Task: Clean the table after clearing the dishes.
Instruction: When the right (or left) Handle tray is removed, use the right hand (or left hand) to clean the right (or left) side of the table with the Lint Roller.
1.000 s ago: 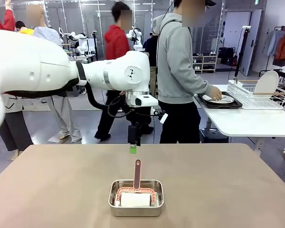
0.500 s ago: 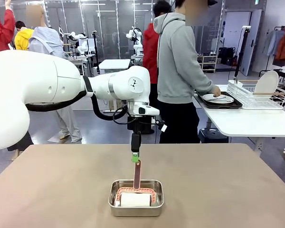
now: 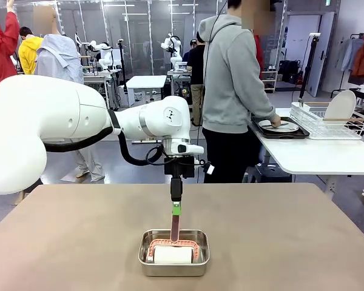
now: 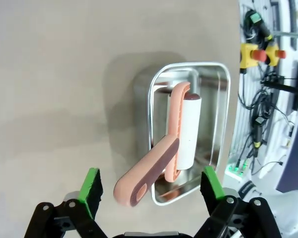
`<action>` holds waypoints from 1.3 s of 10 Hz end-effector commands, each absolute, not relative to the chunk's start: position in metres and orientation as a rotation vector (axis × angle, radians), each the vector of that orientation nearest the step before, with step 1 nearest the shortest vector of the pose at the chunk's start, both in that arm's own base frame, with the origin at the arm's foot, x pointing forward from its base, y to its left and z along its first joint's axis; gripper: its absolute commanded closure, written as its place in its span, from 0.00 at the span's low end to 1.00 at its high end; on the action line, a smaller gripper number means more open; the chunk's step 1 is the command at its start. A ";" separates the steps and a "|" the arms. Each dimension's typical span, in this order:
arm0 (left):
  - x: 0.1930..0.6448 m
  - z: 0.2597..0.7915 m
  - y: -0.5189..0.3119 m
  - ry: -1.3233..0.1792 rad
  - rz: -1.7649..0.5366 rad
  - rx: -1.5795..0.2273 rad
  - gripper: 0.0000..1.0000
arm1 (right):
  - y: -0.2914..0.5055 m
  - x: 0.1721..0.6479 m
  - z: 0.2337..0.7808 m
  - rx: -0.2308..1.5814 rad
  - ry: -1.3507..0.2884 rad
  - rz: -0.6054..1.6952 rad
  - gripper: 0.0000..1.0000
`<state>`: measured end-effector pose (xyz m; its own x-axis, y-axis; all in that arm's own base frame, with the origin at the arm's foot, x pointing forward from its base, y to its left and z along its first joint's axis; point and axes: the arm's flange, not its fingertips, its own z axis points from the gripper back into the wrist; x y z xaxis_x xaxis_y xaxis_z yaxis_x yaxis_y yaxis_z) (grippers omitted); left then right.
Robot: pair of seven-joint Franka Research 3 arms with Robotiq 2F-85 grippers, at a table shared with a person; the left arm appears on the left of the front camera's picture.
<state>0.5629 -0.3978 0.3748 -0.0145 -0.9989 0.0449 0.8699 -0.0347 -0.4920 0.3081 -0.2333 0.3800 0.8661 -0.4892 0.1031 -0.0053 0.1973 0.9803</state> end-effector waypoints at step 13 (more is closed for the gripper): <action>0.550 0.377 -0.399 0.496 -1.544 -0.542 1.00 | -0.232 0.307 0.384 1.351 -0.455 -0.357 0.00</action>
